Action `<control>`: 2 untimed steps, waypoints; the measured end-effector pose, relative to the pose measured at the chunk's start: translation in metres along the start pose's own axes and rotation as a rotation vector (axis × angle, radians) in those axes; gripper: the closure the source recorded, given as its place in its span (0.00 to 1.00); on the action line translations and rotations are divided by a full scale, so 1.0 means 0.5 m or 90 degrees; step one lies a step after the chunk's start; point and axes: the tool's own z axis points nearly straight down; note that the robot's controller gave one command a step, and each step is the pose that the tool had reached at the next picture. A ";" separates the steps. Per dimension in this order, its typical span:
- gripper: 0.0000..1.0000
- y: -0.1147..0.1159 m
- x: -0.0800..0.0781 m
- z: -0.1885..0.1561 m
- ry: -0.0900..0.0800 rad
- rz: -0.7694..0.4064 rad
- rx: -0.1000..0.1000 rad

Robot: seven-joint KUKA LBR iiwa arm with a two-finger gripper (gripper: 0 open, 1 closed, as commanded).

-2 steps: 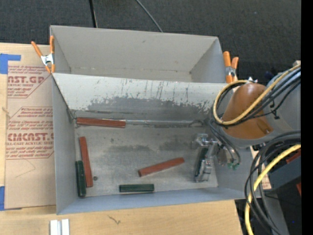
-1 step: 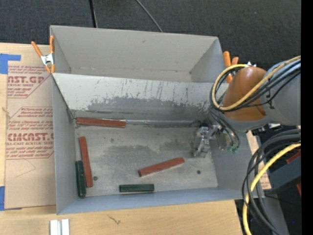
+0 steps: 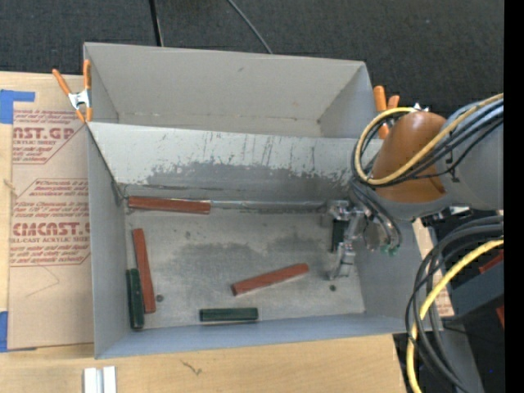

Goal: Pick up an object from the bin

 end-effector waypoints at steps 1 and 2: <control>0.00 0.000 0.000 0.000 0.000 0.000 0.000; 0.00 0.000 0.013 -0.004 -0.002 -0.007 0.000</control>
Offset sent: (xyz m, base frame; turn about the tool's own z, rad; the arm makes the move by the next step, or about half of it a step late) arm -0.0636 -0.0033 0.0284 -0.0781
